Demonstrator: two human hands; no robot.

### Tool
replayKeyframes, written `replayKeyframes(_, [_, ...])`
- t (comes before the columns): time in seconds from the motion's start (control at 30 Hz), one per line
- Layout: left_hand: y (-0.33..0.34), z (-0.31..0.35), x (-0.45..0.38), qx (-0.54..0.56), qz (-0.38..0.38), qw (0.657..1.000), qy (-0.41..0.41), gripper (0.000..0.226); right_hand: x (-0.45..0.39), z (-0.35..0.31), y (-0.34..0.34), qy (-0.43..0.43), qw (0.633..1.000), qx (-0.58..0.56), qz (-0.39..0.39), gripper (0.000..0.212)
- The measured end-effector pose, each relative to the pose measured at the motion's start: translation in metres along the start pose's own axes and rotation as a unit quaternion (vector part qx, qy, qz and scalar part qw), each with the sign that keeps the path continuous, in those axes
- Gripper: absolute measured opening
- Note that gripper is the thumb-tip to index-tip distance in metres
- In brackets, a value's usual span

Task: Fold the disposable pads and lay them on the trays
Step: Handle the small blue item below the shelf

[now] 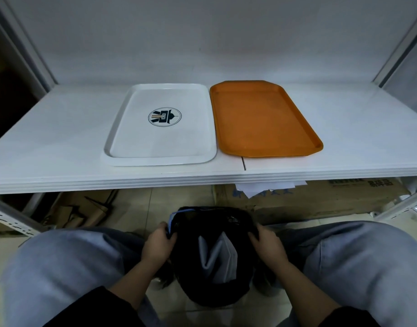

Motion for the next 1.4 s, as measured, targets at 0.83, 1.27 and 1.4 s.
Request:
replayKeyframes(0.83, [-0.017,-0.015,0.009,0.017,-0.09,0.992,-0.084,0.014,0.003,0.017,-0.02,0.091,0.991,-0.064,-0.076,0.023])
replayKeyframes(1.27, [0.019,-0.002,0.047,0.025,-0.35,0.922,-0.164,0.019,0.038,-0.001,0.005,0.131,0.931,-0.015,-0.341,0.016])
replayKeyframes(1.4, [-0.016,-0.008,0.042,0.057,-0.273,0.953,-0.12,0.017,0.034,0.003,-0.022,0.088,0.951,0.04,-0.294,0.015])
Point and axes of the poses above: each hand's wrist, its own x-axis away from the middle knuckle, its own y-axis out of the palm, z = x × y, the point moved 4 cm from there along -x, towards the middle knuckle, and after that the axes turned 13 degrees about -z, right-handed, at the moved point
